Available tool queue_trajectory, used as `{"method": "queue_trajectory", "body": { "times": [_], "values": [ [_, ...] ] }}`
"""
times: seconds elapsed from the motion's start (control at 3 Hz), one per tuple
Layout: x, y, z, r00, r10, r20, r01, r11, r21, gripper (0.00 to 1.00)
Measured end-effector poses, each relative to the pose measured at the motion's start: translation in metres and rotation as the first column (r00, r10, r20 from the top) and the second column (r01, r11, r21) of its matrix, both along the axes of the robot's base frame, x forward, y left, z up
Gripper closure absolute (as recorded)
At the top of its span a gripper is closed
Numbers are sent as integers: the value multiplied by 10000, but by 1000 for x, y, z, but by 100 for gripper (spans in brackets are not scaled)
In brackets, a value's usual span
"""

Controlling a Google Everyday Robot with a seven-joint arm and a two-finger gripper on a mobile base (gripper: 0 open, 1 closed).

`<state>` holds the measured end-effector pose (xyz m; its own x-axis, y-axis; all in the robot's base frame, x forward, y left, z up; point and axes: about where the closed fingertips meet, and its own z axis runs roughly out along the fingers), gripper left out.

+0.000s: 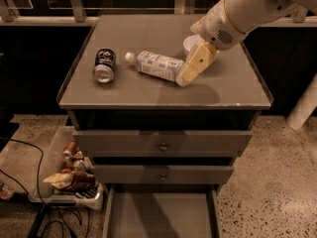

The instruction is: Place blue plastic bottle into bottom drawer

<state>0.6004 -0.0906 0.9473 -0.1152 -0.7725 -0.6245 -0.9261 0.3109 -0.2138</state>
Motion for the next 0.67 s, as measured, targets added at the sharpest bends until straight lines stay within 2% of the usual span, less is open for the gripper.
{"method": "queue_trajectory", "body": {
  "times": [0.33, 0.67],
  "values": [
    [0, 1, 0, 10000, 29, -9, -29, 10000, 5, 0],
    [14, 31, -11, 9987, 506, 19, -506, 9987, -26, 0]
  ]
}}
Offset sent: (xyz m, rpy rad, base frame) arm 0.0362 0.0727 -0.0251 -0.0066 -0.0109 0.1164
